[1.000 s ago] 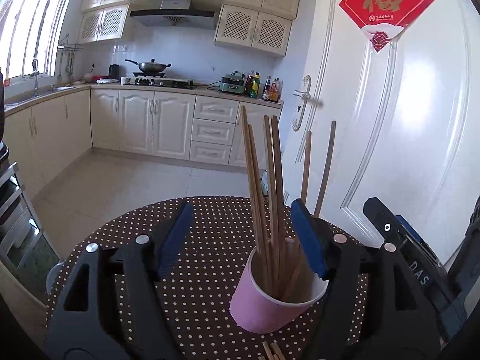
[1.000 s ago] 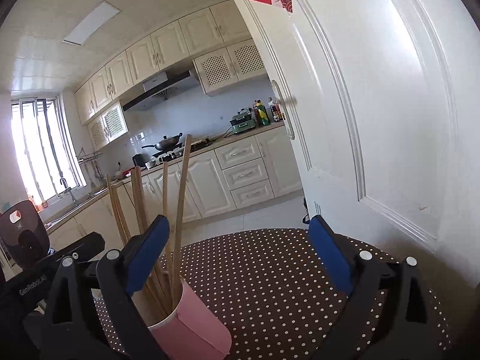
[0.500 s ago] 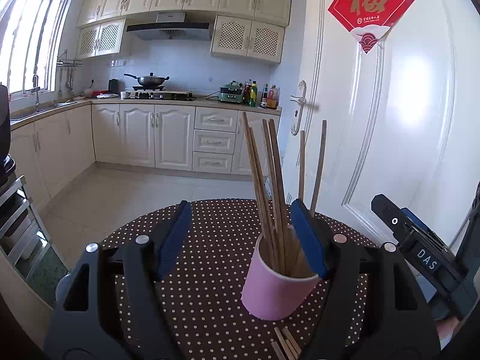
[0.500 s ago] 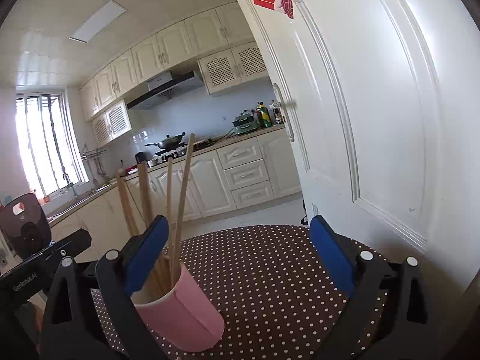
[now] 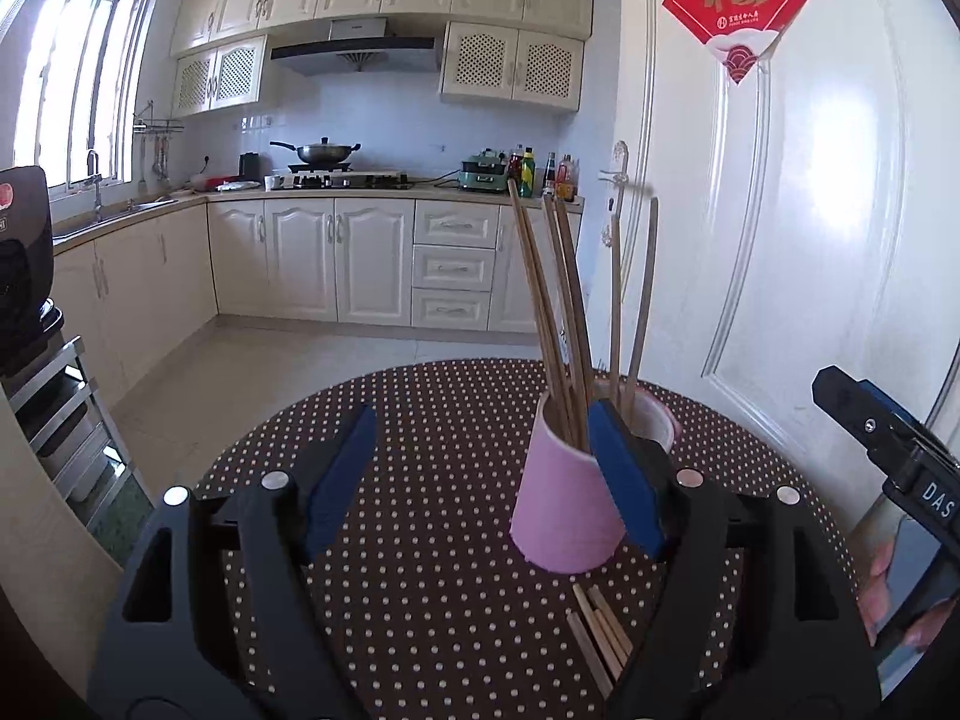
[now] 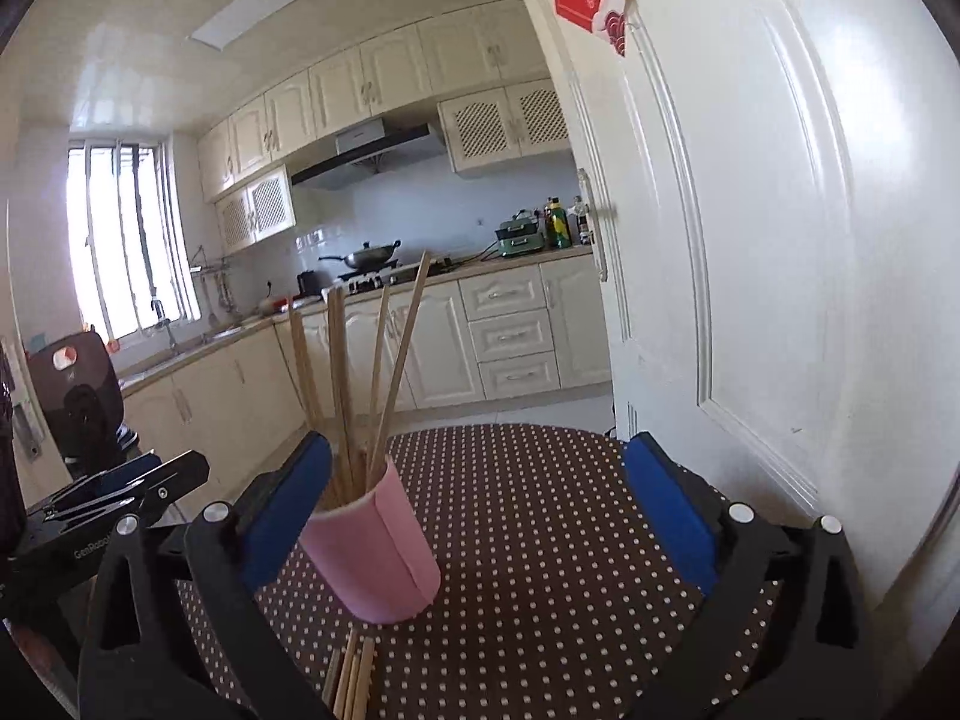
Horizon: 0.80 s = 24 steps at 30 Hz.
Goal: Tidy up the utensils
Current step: 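Move both open tools back toward the loose chopsticks on the table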
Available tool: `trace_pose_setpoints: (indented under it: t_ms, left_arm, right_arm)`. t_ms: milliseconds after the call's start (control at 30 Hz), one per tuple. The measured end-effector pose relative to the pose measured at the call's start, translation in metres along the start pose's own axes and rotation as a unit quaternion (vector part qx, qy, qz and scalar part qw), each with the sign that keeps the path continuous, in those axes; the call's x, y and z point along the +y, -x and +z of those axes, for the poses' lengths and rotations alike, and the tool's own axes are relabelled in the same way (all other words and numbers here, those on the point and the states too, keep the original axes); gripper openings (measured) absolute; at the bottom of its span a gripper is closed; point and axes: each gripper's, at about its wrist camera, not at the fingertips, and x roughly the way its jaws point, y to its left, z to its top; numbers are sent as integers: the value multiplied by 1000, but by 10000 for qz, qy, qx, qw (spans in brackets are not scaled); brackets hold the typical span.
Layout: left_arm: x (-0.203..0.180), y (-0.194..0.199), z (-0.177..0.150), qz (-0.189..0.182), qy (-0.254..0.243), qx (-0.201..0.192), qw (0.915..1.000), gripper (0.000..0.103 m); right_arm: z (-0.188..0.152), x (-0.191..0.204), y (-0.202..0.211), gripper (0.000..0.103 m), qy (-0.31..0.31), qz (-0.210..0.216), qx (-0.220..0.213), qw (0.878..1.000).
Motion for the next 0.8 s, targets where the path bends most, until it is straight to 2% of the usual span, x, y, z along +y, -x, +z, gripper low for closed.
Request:
trace_pose_setpoints:
  t_ms: [267, 333, 467, 600, 733, 800]
  left_arm:
    - [-10, 19, -23, 15, -280, 226, 9994, 77]
    - [-11, 22, -30, 34, -306, 355, 9989, 77]
    - [-11, 24, -42, 61, -345, 704, 9969, 77]
    - [-6, 26, -52, 86, -326, 1084, 9935, 78]
    - [-2, 22, -58, 69, -259, 1595, 9868, 78]
    - [1, 20, -60, 12, -169, 1830, 9830, 78]
  right_arm:
    - [-12, 8, 5, 95, 408, 63, 711, 9966]
    - [-15, 8, 3, 95, 462, 131, 1004, 9938]
    - [-22, 7, -4, 95, 432, 409, 1714, 9834]
    - [-26, 15, -5, 95, 750, 493, 2140, 9727]
    - [-29, 25, -13, 95, 1074, 342, 2603, 9589]
    - [-31, 29, -18, 95, 1163, 398, 2853, 9505]
